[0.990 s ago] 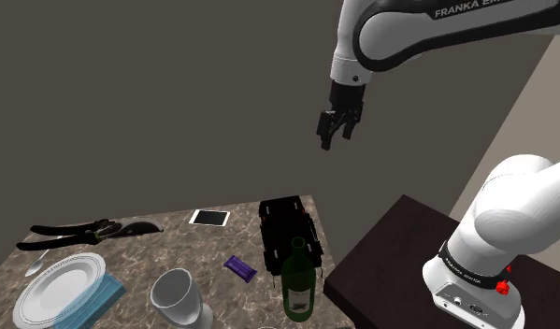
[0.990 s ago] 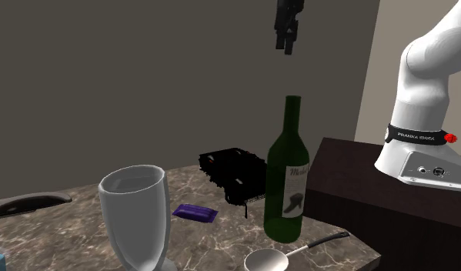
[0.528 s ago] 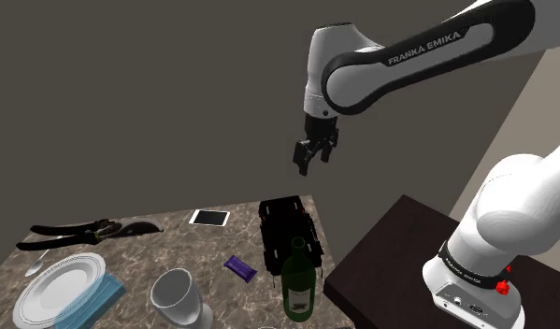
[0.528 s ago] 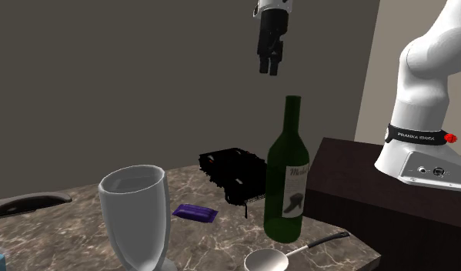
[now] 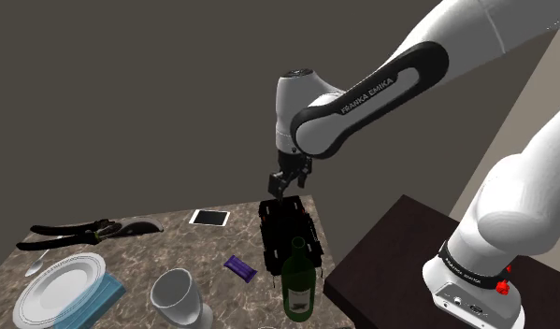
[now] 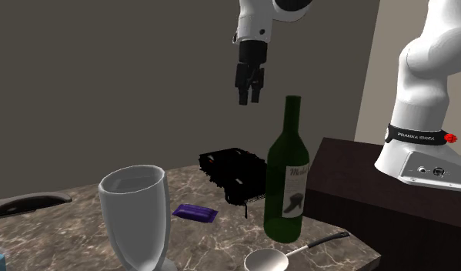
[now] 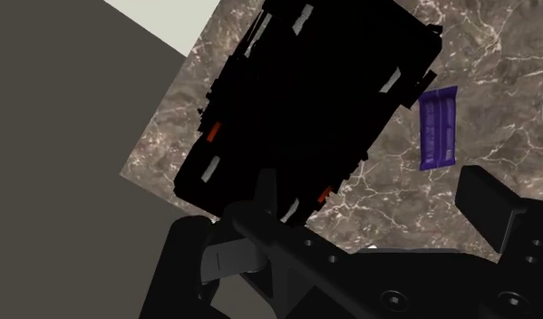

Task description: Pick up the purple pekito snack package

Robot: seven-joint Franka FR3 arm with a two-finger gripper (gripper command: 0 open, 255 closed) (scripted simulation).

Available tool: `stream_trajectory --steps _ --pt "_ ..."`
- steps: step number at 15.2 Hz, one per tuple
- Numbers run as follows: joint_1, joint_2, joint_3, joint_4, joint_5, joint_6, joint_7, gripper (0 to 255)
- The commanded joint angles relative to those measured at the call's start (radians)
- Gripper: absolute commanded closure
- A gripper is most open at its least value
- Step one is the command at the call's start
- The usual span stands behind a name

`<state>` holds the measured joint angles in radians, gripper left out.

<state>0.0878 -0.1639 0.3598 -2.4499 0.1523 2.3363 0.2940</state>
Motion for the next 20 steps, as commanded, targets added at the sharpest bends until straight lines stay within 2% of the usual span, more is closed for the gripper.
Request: stream_trajectory --steps 1,5,8,14,20 --pt "0.004 0.082 0.026 0.027 -0.034 0.052 0.045 0" --pt "0.023 0.246 0.052 0.094 -0.132 0.134 0.144 0" --pt "0.055 0.370 0.047 0.158 -0.218 0.179 0.224 0" --pt "0.161 0.608 -0.007 0.320 -0.358 0.229 0.350 0" --pt "0.271 0.837 -0.065 0.524 -0.432 0.238 0.419 0"
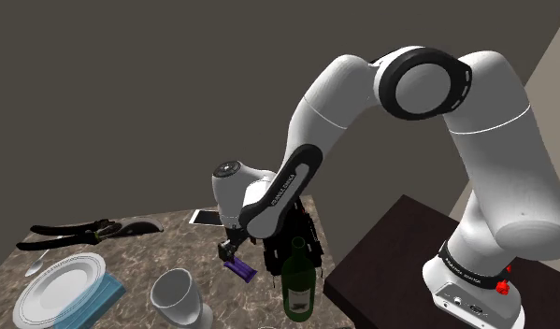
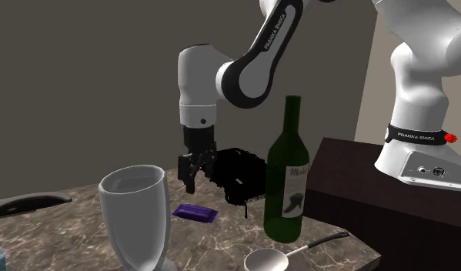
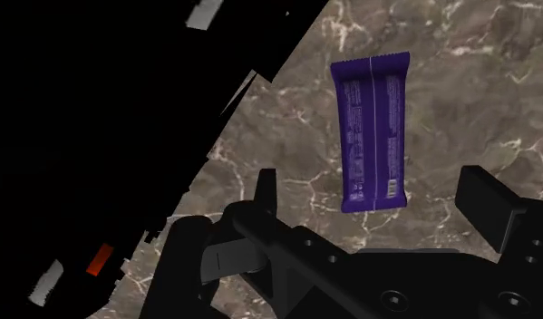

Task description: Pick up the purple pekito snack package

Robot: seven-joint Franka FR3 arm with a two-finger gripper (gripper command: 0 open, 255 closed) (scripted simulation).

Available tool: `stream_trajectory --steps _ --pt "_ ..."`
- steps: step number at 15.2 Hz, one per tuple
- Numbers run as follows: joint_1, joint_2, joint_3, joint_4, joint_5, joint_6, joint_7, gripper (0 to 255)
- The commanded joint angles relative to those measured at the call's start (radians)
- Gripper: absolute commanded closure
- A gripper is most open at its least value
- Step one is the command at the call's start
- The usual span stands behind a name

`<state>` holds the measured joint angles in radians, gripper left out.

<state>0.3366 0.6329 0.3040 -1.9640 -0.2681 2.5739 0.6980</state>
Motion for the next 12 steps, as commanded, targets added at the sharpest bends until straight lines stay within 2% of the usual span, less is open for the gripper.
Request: stream_trajectory --steps 1,2,11,12 --pt "0.040 0.078 -0.017 0.076 -0.019 -0.002 0.022 0" --pt "0.053 0.109 -0.023 0.108 -0.024 -0.004 0.026 0" --pt "0.076 0.199 -0.052 0.146 -0.045 0.049 0.038 0" --pt "0.075 0.198 -0.051 0.146 -0.045 0.048 0.037 255"
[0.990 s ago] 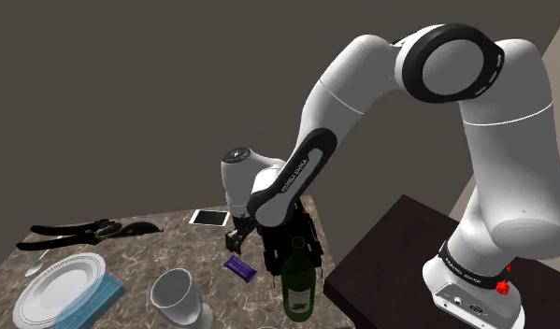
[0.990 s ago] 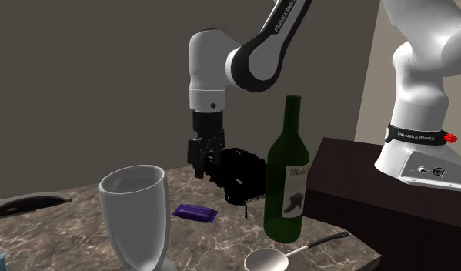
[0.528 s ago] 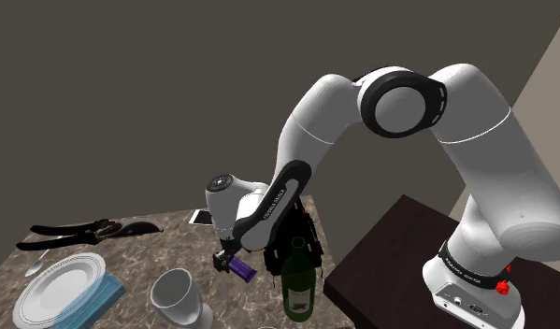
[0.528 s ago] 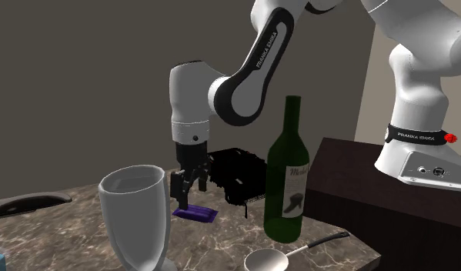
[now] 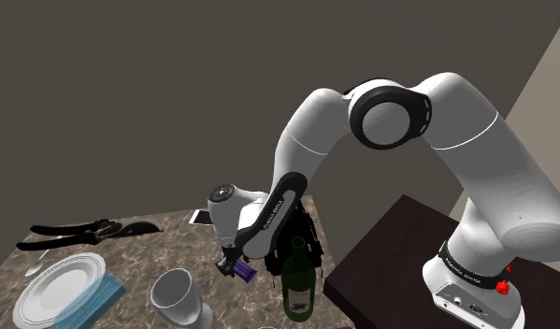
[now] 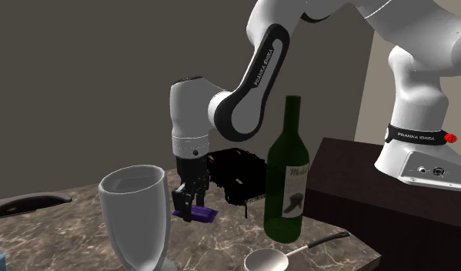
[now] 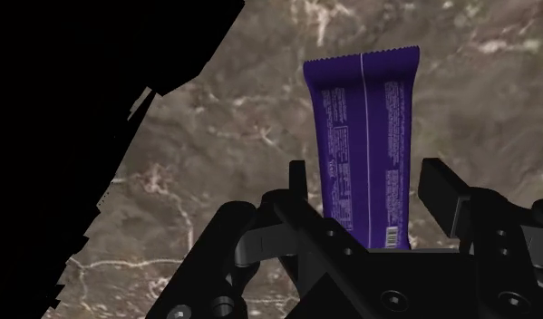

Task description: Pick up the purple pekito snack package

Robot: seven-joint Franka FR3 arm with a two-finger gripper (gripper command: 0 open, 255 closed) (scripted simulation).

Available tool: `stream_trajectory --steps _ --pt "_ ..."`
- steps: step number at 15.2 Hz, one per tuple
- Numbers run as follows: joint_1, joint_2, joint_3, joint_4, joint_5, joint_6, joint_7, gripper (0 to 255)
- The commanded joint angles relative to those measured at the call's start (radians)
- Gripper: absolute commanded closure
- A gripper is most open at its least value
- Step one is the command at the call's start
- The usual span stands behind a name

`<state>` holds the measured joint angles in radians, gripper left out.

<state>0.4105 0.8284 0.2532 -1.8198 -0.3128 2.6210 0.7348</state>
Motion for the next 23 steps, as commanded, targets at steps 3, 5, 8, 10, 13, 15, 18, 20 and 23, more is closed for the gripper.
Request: stream_trajectory --steps 3,5,8,10,13,15,18,20,23 --pt "0.000 0.003 -0.001 0.002 0.000 0.001 0.000 255" --pt "0.000 0.002 -0.001 0.002 0.000 0.001 0.000 255" --pt "0.001 0.003 -0.001 0.002 -0.001 0.002 0.000 255" --pt "-0.001 -0.009 0.003 -0.004 0.002 -0.005 0.000 255" --pt "-0.010 -0.045 0.014 -0.019 0.010 -0.026 -0.005 255" --pt "-0.016 -0.068 0.021 -0.029 0.016 -0.040 -0.008 255" --pt "-0.025 -0.102 0.033 -0.042 0.025 -0.062 -0.013 255" --pt "-0.031 -0.125 0.040 -0.049 0.032 -0.078 -0.017 255" --pt "-0.039 -0.158 0.052 -0.058 0.043 -0.101 -0.023 255"
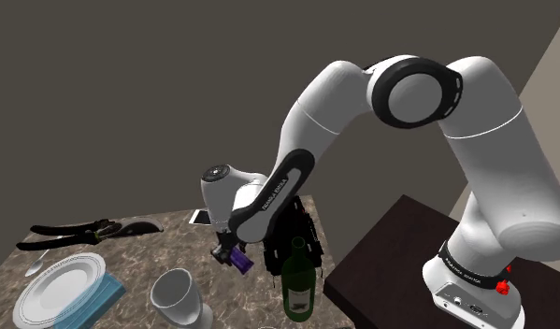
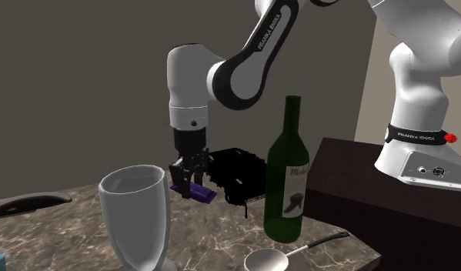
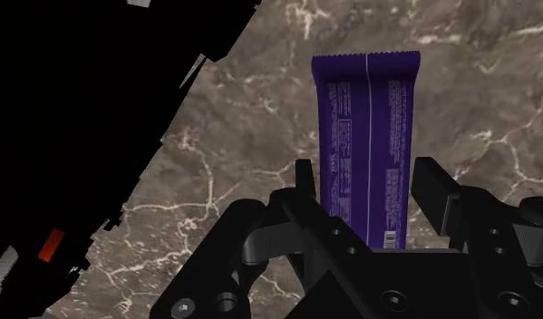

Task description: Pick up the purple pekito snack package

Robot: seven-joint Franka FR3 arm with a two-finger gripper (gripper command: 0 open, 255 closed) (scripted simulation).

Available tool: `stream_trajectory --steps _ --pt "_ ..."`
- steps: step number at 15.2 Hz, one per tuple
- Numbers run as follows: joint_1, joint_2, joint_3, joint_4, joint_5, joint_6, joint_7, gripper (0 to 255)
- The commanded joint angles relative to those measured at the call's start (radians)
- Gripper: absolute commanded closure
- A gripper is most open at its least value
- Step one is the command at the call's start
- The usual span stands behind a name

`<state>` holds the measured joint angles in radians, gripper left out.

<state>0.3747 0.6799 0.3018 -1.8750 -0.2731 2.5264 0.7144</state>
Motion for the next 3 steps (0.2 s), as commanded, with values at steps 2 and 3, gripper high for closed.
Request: stream_trajectory --steps 2,3 --pt "-0.007 -0.022 0.008 -0.006 0.007 -0.016 -0.005 255" --pt "-0.007 -0.022 0.008 -0.006 0.008 -0.016 -0.005 255"
